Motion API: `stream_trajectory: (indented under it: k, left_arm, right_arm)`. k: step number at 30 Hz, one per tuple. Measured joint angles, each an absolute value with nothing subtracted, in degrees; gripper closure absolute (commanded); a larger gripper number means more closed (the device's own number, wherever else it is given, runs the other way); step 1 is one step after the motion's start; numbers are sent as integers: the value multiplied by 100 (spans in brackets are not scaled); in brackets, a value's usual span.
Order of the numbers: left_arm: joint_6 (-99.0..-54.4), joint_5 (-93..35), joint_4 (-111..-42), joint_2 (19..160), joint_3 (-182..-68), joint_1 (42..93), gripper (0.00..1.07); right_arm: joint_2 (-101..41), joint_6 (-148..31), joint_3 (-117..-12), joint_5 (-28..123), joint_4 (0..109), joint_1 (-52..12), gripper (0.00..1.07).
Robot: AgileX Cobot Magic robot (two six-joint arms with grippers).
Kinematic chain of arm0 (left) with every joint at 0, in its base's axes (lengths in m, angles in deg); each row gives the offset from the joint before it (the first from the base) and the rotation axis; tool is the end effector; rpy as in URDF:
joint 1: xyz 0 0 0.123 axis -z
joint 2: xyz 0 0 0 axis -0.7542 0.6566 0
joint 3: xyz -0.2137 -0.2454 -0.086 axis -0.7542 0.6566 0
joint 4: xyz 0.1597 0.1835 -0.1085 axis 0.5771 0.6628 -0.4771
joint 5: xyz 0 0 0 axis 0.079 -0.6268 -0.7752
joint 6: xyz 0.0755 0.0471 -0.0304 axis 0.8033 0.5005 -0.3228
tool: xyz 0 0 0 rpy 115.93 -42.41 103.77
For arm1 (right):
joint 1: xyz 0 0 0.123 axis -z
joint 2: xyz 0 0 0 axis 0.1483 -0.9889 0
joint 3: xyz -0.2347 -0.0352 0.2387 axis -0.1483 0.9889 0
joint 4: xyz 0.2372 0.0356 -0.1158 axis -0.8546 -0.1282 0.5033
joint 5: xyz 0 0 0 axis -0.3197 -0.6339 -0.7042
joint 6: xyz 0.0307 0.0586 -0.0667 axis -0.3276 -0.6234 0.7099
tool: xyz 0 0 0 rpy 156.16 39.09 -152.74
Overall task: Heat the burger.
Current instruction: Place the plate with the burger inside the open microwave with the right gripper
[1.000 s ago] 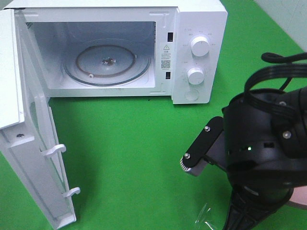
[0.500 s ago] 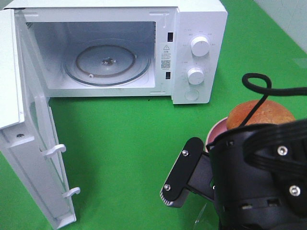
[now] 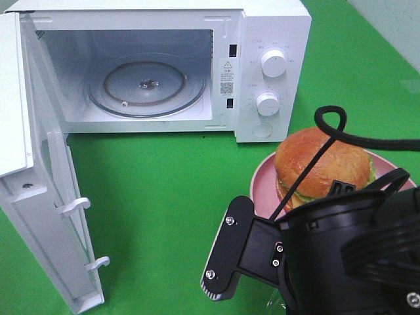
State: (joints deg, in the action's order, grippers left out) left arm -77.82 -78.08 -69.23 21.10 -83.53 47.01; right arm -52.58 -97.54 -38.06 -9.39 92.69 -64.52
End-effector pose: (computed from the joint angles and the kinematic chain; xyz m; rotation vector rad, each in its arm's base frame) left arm -0.0412 -0.0117 0.2848 0.0172 2.0165 -0.1019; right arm 0.1164 0.2219 0.2028 -1.4585 2.3446 -0.5756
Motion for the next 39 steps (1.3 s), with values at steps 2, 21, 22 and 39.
stream_trajectory:
  k: [2,21,22,39]
  left_arm:
    - [-7782,-7808,-6923,2110,-8353,4701,9]
    - [-7782,-7808,-6923,2110,-8353,4701,9]
    - [-7782,-7808,-6923,2110,-8353,4701,9]
    - [-7782,-7808,-6923,2110,-8353,4701,9]
  right_arm:
    - [-5258,-9668,-3806,-939,9418,-6452,107]
    - [-5258,-7765,-3806,115,10077,-6441,107]
    - [-5258,-7565,-3800,269,10077,-6355,107]
    - [-5258,-6138,-3800,1307,10088,-5243,107]
